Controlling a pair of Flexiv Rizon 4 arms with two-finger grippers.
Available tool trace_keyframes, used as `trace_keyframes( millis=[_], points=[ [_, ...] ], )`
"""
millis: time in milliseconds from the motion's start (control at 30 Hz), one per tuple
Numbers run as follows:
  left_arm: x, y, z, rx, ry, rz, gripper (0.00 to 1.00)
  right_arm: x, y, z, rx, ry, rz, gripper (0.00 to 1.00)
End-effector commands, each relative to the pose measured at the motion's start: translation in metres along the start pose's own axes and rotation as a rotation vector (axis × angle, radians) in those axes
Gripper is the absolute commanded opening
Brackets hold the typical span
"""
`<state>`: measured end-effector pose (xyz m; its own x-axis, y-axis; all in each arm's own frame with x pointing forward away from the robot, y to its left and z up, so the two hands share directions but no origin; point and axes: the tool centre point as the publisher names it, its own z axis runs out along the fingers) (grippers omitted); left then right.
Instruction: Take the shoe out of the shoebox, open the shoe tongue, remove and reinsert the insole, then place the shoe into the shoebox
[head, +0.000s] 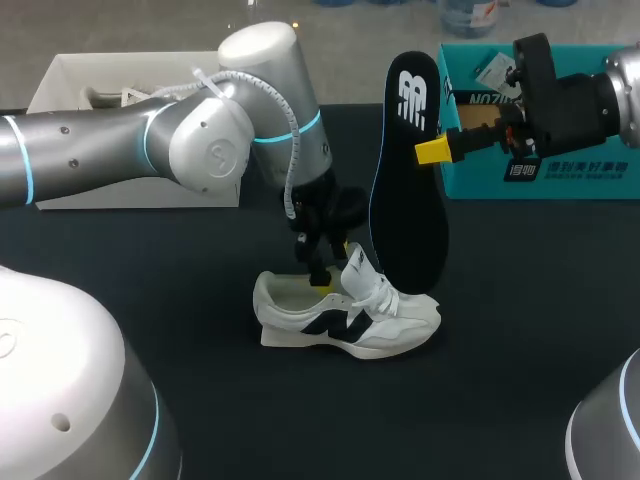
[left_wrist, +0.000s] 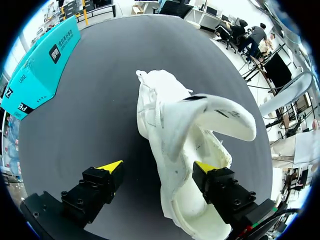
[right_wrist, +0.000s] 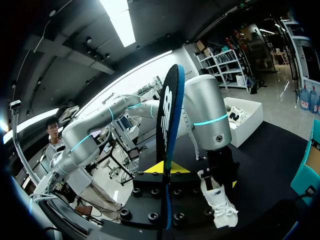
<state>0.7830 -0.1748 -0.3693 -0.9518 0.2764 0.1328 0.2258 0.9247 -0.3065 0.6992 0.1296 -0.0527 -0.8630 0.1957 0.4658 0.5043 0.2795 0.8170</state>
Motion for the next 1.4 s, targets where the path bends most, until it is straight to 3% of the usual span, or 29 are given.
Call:
trace_keyframes(
  millis=[33, 133, 267, 333, 500, 533, 567, 867, 1400],
  points=[
    [0.0, -0.002, 0.007, 0.005, 0.006, 0.006, 0.76, -0.001, 0.0, 0.002, 0.002, -0.002, 0.001, 0.0],
    [0.005, -0.004, 0.008, 0.016, 0.013, 0.009, 0.67, -0.001, 0.0, 0.002, 0.002, -0.002, 0.001, 0.0],
    [0.011, -0.005, 0.009, 0.023, 0.017, 0.012, 0.65, -0.001, 0.0, 0.002, 0.002, -0.002, 0.001, 0.0],
    [0.012, -0.006, 0.011, 0.019, 0.016, 0.009, 0.51, -0.001, 0.0, 0.002, 0.002, -0.002, 0.001, 0.0],
    [0.014, -0.005, 0.017, 0.013, 0.023, -0.003, 0.27, -0.001, 0.0, 0.002, 0.002, -0.002, 0.001, 0.0],
    [0.013, -0.005, 0.018, 0.012, 0.023, -0.007, 0.18, -0.001, 0.0, 0.002, 0.002, -0.002, 0.001, 0.0],
    [0.013, -0.005, 0.019, 0.011, 0.025, -0.007, 0.0, -0.001, 0.0, 0.002, 0.002, -0.002, 0.001, 0.0],
    [0.022, -0.006, 0.008, 0.018, -0.011, -0.02, 0.0, -0.001, 0.0, 0.002, 0.002, -0.002, 0.001, 0.0],
    [0.022, -0.006, 0.008, 0.018, -0.011, -0.02, 0.0, -0.001, 0.0, 0.002, 0.002, -0.002, 0.001, 0.0]
  ],
)
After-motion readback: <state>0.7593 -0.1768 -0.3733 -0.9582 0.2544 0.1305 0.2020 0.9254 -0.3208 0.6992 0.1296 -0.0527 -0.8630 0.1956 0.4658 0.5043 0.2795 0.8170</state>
